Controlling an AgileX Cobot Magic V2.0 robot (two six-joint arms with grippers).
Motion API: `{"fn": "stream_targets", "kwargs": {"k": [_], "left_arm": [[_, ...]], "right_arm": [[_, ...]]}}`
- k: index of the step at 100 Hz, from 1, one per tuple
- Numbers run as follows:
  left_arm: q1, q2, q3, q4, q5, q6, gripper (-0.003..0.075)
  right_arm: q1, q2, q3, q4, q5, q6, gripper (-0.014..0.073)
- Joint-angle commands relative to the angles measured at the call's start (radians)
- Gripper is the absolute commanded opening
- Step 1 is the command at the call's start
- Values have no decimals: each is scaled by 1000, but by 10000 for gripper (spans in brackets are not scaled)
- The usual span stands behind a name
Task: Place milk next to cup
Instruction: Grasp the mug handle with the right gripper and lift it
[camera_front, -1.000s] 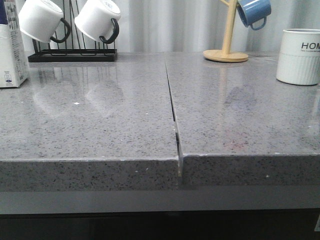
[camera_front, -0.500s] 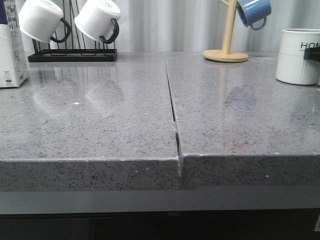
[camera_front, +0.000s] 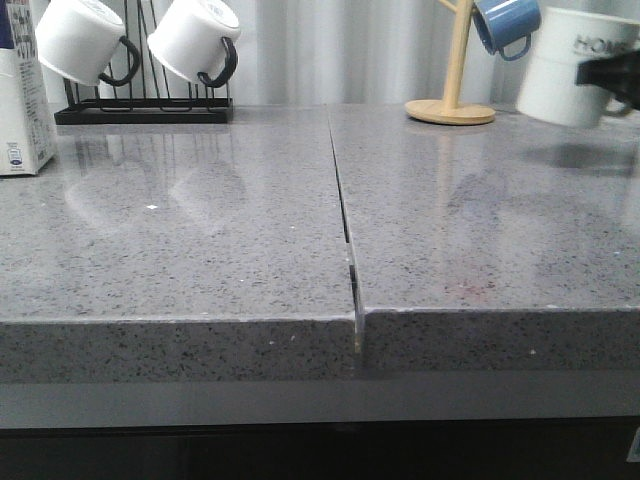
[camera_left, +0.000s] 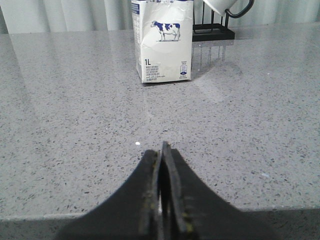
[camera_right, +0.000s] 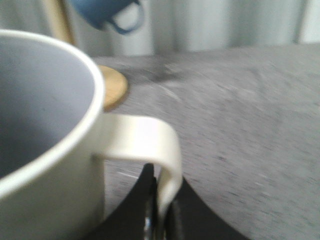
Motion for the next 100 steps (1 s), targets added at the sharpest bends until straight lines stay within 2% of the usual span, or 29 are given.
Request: {"fn": "stream_targets", "kwargs": {"k": [1, 34, 55, 100], "left_arm": [[3, -32, 19, -2, -82, -1, -20], [3, -32, 19, -2, -82, -1, -21], [3, -32, 19, -2, -82, -1, -21], [3, -32, 19, -2, -82, -1, -21]], "right_arm": [[50, -77, -28, -2, -68, -7, 3], [295, -96, -28, -2, -67, -7, 3], [409, -96, -28, -2, -53, -8, 3], [430, 10, -28, -2, -47, -9, 4]]}}
